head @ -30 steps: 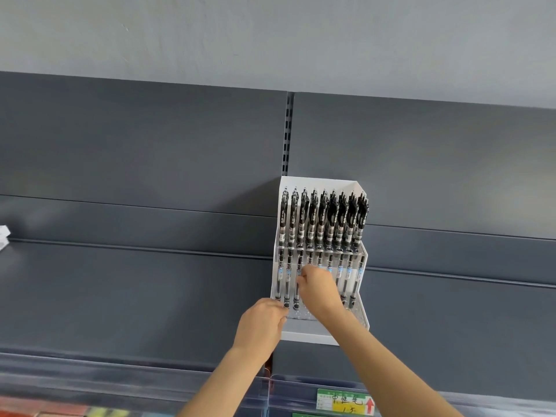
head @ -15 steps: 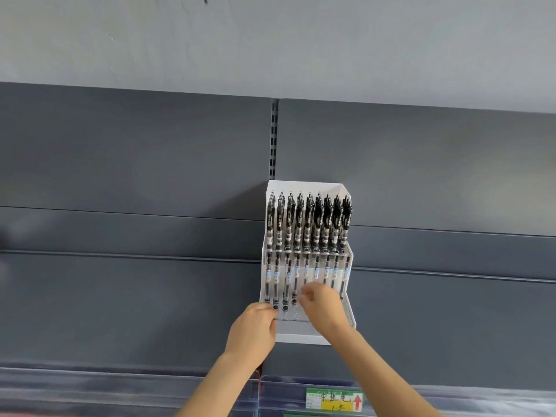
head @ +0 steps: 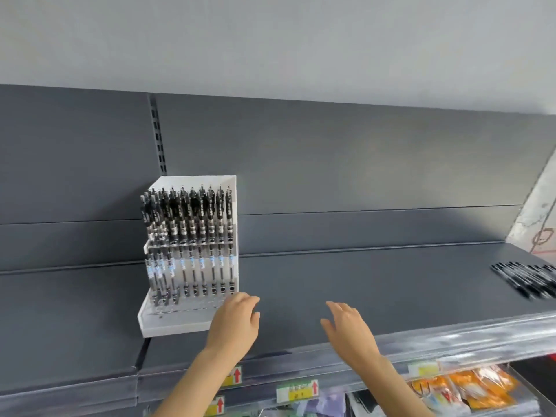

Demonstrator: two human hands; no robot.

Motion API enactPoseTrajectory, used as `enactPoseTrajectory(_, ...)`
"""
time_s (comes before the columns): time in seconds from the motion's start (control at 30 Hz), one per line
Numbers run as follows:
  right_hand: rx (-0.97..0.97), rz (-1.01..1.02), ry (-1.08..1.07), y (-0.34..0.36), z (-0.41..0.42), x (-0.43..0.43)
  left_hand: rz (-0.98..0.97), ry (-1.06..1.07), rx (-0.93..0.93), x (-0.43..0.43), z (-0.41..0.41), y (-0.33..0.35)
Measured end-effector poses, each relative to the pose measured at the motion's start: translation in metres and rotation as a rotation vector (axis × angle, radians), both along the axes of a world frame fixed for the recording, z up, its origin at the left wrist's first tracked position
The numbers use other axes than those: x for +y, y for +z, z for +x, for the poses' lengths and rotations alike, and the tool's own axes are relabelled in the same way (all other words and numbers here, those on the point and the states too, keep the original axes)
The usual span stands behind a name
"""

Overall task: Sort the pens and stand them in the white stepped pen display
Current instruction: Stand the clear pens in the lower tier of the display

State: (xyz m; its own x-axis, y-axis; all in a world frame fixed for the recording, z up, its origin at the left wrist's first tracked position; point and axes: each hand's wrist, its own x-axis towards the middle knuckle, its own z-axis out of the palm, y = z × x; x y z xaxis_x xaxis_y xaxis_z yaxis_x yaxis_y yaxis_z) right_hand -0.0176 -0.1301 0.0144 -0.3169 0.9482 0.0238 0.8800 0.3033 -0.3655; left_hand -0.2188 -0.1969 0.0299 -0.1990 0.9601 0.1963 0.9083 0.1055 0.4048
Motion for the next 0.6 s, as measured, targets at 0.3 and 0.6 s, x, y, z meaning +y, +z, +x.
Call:
enactPoseTrajectory(0.3,0.072,-0.031,-0.108,0.009,0.157,0.007,-0.101,-0.118,-0.015,0.034,0.155,0.000)
enactPoseTrajectory(0.6,0.137,-0.031,-0.283,0.004,0.277,0.023,-0.151,-0.310,-0.032,0.094,0.280,-0.006)
